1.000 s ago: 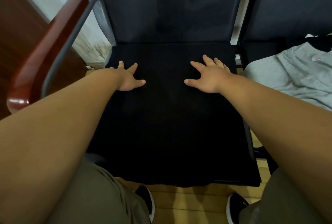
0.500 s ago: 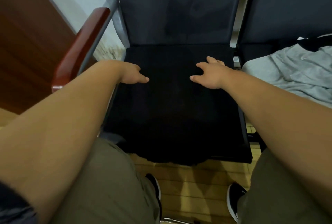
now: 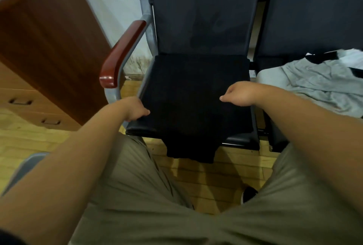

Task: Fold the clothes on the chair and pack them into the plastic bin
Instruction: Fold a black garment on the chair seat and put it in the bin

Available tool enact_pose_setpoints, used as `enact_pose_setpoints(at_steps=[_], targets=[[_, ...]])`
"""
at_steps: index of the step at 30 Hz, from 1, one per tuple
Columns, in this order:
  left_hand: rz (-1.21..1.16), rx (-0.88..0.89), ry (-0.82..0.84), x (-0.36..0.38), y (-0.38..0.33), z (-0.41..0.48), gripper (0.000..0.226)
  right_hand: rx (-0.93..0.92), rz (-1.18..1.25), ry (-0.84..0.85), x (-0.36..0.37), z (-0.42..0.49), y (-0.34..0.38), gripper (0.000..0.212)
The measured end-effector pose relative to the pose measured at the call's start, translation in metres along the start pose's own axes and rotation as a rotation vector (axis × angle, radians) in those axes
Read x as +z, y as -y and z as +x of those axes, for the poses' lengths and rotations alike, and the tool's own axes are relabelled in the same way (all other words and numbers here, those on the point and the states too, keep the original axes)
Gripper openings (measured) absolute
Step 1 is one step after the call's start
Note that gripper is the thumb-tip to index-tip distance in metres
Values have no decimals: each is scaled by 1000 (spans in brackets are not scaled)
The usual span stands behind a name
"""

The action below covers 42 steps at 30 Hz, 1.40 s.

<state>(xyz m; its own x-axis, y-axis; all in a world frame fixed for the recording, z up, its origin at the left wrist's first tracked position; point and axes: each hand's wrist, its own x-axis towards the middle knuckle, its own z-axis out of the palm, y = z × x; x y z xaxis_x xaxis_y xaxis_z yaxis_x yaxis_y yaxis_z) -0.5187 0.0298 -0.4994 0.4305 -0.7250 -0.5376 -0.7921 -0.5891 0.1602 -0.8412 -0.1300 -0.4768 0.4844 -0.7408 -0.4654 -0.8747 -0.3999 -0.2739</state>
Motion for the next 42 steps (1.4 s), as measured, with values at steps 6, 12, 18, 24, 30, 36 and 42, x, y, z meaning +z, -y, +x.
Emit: enact_pose_setpoints(at_steps=[6,12,18,24,30,36,42], targets=[[219,13,-36,42,-11,-15,40,-24,-53,137,47,-33,-17,36],[286,-18,-88,53,-13,-19,36,-12,-170,132,63,-37,-37,32],[-30,67,-173,74,-14,-22,22,-39,-233,54,78,-35,-43,44],[-707,-123,314,119,-14,-25,22,106,401,34,101,-37,-16,31],[-834,-223,382,136,12,-5,20,320,526,467,157,-46,-15,62],[-800,-272,479,135,5,-3,16,207,533,460,182,-44,-24,83],[-788,-292,508,134,1,0,15,150,657,471,185,-38,-29,61]])
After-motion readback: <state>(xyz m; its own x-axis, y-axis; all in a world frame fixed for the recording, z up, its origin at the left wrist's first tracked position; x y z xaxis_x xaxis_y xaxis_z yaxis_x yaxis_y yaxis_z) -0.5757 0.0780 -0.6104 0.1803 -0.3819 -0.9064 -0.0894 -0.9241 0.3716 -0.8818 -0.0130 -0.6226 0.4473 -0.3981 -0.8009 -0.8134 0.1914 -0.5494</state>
